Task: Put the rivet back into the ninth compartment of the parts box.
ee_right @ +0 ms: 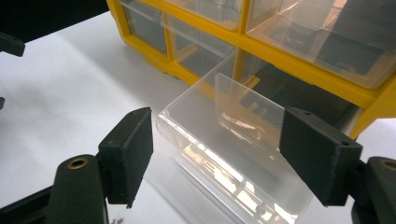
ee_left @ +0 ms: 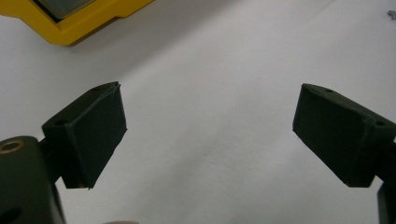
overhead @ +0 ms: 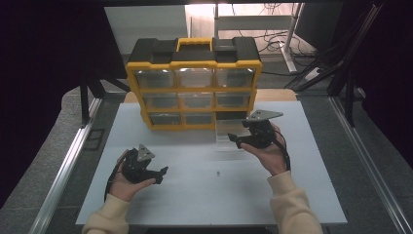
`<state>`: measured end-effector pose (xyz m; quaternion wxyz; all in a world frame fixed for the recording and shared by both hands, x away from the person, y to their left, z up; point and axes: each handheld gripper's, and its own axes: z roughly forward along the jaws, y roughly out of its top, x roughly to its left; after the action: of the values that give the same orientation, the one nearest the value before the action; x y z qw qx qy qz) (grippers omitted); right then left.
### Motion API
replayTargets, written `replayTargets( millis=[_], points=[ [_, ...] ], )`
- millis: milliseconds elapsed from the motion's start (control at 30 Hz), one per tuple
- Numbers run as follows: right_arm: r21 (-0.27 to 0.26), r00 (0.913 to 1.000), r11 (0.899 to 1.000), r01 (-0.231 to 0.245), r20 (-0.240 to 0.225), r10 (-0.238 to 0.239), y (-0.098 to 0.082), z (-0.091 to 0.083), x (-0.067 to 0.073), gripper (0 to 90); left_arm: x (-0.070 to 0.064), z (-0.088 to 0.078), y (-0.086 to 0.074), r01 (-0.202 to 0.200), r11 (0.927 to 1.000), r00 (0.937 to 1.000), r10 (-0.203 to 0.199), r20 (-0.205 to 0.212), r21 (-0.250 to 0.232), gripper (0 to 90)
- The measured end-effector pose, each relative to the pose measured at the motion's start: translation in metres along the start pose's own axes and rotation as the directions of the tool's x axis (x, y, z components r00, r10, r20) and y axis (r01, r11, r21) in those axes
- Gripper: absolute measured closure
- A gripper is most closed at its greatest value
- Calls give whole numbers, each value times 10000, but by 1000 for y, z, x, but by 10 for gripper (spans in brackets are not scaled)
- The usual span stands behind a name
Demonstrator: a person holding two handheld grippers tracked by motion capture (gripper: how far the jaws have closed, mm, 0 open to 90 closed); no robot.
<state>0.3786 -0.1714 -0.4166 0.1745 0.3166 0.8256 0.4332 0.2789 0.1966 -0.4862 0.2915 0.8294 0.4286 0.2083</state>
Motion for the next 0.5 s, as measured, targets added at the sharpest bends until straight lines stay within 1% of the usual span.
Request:
replayTargets(
  millis=[67,100,200,267,333,433,500],
  points=[
    [-27,10000,10000,43,33,-43,-1,-3,1,265,0,0,0,23,10000,10000,-23,0,-40,102],
    [-137,9999,9999,52,114,-50,-2,-5,2,276,0,0,0,53,10000,10000,-53,-5,-49,102],
    [-320,9999,9995,-51,148,56,-4,-10,2,282,0,0,0,-20,10000,10000,20,3,9,102],
    [-391,9999,9992,-123,85,126,-6,-13,5,283,0,-1,0,-30,10000,10000,30,-15,-35,102],
    [-421,10000,9991,-35,83,39,-7,-15,6,284,0,-1,0,-13,10000,10000,13,-35,-35,102],
    [-461,10000,9989,-42,-9,42,-10,-19,9,285,0,1,0,-45,10000,10000,46,-55,75,101],
    [-465,10000,9989,-38,-21,37,-11,-21,10,285,0,1,-1,-17,10000,10000,17,-31,63,101]
  ],
)
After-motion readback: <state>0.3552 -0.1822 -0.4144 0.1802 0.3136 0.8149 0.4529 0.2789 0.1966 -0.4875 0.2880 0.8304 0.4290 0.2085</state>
